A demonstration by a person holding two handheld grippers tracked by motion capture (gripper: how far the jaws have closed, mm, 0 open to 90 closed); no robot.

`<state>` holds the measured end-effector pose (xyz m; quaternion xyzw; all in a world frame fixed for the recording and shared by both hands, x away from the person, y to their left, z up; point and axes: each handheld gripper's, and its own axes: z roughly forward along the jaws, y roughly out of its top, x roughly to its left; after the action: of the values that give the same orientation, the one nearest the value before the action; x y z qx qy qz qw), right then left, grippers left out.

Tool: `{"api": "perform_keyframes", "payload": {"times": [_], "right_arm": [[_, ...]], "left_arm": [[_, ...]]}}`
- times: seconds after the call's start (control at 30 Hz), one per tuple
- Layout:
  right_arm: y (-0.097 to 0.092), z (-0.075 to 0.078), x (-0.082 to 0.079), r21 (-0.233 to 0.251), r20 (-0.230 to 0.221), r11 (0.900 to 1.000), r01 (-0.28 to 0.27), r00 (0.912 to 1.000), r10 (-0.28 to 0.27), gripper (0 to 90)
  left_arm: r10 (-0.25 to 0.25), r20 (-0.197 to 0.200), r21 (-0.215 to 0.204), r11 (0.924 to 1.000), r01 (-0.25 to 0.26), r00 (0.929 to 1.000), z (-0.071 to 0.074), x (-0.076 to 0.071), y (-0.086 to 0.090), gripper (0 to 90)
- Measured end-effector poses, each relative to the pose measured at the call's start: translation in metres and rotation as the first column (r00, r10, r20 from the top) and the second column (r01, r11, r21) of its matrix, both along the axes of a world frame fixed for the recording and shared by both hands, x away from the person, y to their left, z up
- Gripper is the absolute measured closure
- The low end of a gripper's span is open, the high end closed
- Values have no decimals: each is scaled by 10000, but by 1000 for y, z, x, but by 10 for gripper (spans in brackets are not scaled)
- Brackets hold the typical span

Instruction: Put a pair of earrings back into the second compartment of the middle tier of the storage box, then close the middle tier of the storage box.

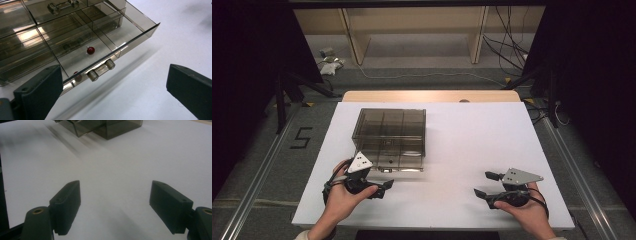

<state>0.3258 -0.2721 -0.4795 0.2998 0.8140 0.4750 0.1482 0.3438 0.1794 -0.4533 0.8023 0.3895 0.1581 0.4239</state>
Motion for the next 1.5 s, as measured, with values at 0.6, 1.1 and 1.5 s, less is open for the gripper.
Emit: {"api": "perform_keyframes", "payload": {"times": [0.6, 1.1, 1.5], "right_arm": [[-1, 0, 1, 90, -45, 9999, 112, 9999, -112, 259], [-4, -1, 0, 146, -18, 9998, 120, 9999, -120, 259], [1, 1, -2, -22, 25, 10000, -39, 10000, 39, 259]], "left_arm": [[960, 300, -3, 9954, -961, 9949, 9, -2, 13, 579], [1021, -88, 690, 9925, -1012, 9947, 0, 1, 19, 896], [805, -199, 1384, 9874, -770, 9966, -9, 6, 18, 897]]}}
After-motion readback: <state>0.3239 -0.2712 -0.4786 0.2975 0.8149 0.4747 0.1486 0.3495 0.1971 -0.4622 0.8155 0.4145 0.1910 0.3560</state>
